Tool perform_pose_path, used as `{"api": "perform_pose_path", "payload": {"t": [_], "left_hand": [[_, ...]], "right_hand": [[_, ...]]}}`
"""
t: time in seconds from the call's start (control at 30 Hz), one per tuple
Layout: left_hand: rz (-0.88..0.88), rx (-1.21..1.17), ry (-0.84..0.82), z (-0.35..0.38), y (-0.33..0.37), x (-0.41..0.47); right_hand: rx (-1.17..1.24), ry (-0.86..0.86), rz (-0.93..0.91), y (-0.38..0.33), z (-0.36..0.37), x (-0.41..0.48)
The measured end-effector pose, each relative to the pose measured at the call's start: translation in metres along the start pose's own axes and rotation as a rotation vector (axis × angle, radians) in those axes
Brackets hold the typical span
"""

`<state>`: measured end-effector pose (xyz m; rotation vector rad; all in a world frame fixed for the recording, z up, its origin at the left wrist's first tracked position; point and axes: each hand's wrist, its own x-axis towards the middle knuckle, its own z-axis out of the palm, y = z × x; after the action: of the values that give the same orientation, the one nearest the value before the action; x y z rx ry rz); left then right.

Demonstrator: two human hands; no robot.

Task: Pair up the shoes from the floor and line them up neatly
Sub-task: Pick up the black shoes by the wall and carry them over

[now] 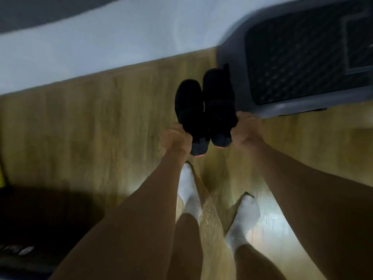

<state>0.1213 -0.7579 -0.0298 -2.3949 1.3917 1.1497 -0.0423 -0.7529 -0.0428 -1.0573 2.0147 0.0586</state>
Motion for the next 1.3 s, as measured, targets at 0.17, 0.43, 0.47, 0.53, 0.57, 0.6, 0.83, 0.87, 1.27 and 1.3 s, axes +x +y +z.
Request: {"api": "perform_pose_path", "payload": {"t": [0.17,0.43,0.47,0.53,0.57,0.6,0.83,0.87,1.27,1.3], "left_hand": [[0.256,0.058,0.069,-0.079,0.078,-0.125],[0.755,0.08,0.121,-0.159,0.188,-0.372],[0.793,0.073,0.118,-0.164,0.198,-0.401],[0.877,0.063,0.119,-0.174,0.22,-0.455],[0.921,0.062,0.114,-0.177,0.229,-0.48],[0.968,0.057,0.104,-0.179,0.239,-0.503],[1.318,0.099,-0.028,-0.158,0.293,-0.623],[1.368,0.105,-0.057,-0.152,0.297,-0.639],[1.863,0.27,-0.276,-0.009,0.235,-0.871],[1.88,0.274,-0.309,0.01,0.221,-0.892]], "right_hand": [[-0.114,0.134,-0.129,0.002,-0.138,-0.118],[0.095,0.425,-0.074,0.065,-0.356,-0.348],[0.124,0.471,-0.051,0.079,-0.374,-0.373],[0.18,0.53,0.007,0.106,-0.405,-0.42],[0.215,0.559,0.033,0.12,-0.417,-0.444],[0.251,0.6,0.055,0.133,-0.427,-0.466],[0.483,0.865,0.381,0.197,-0.456,-0.603],[0.522,0.906,0.423,0.206,-0.455,-0.619],[0.822,1.199,0.8,0.374,-0.357,-0.837],[0.842,1.228,0.818,0.39,-0.344,-0.857]]}}
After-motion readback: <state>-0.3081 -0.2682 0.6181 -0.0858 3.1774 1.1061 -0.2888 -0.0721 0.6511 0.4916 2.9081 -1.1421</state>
